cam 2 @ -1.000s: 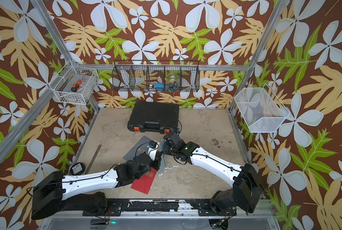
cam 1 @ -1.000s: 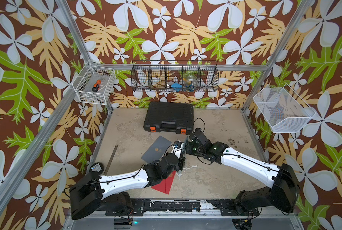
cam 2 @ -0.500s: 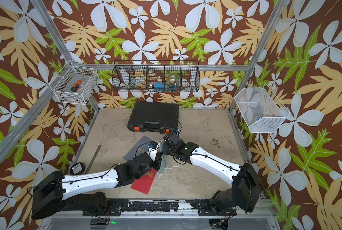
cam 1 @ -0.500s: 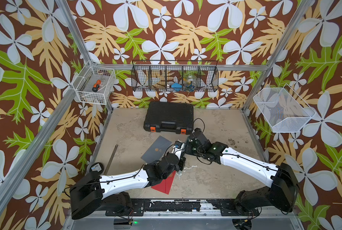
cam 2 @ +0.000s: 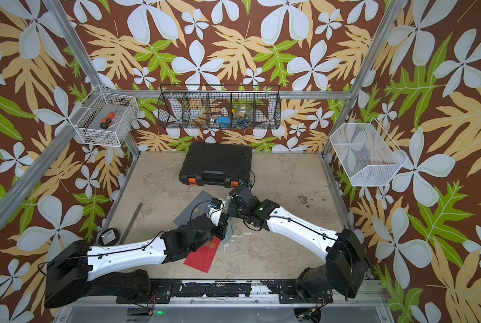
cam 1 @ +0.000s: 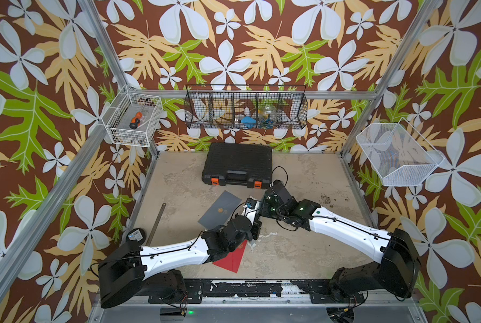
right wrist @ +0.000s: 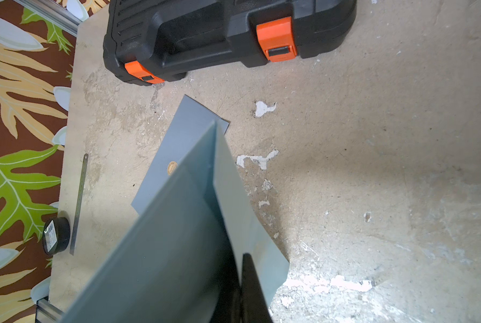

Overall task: Open the envelope
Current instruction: Open the envelope flap on the envelope.

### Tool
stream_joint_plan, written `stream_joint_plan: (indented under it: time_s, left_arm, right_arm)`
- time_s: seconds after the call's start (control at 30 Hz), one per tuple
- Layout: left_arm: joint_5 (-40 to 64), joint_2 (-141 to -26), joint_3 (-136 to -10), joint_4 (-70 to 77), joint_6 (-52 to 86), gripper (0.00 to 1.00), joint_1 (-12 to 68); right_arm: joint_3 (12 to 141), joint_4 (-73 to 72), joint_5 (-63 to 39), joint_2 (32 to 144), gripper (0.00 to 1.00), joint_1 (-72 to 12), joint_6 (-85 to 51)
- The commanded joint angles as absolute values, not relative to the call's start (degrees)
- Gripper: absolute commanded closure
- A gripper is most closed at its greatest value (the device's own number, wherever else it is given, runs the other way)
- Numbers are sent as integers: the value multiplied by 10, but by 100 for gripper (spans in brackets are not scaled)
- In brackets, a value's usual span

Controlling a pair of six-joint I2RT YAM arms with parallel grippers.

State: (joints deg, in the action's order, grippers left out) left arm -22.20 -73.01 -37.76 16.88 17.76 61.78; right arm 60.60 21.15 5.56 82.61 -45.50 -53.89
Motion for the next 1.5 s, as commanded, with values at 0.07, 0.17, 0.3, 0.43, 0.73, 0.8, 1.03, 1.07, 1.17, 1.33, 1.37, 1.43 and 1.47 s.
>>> stream_joint_plan:
  time_s: [0.07,0.17,0.3,0.43,0.73,0.8,1.03,1.07,1.17,1.33,1.37,1.43,1.47]
  left_arm:
    - [-228,-727,-377,172,171,100,620]
    - [-250,-723,-373,167,173,100,621]
    - [-261,-719,-371,167,171,100,621]
    - [-262,-720,-370,167,172,100,621]
    - [-261,-717,-367,168,172,100,621]
    - [-252,-718,-367,170,170,100,621]
    - [-232,-724,-372,173,161,100,621]
    - [-231,-724,-373,174,162,100,621]
    - [-230,-724,-373,175,163,100,622]
    - [-233,-720,-369,176,164,100,622]
    - [-233,-719,-368,176,164,100,622]
    - [-232,-720,-369,177,164,100,622]
    - [-231,-720,-369,177,164,100,622]
  right_arm:
    - [605,200,76,820,100,-455,-526]
    - [603,204,82,815,100,-455,-521]
    - [601,205,82,811,100,-455,-519]
    - [599,205,79,812,100,-455,-519]
    - [594,208,78,815,100,-456,-520]
    - [595,204,69,816,100,-455,-520]
    - [604,204,33,840,94,-455,-528]
    - [605,206,33,841,94,-455,-530]
    - [606,203,37,839,98,-455,-527]
    - [602,202,50,829,91,-456,-529]
    - [600,201,49,828,88,-455,-529]
    - [600,201,48,828,83,-456,-530]
    - [600,201,48,829,83,-455,-531]
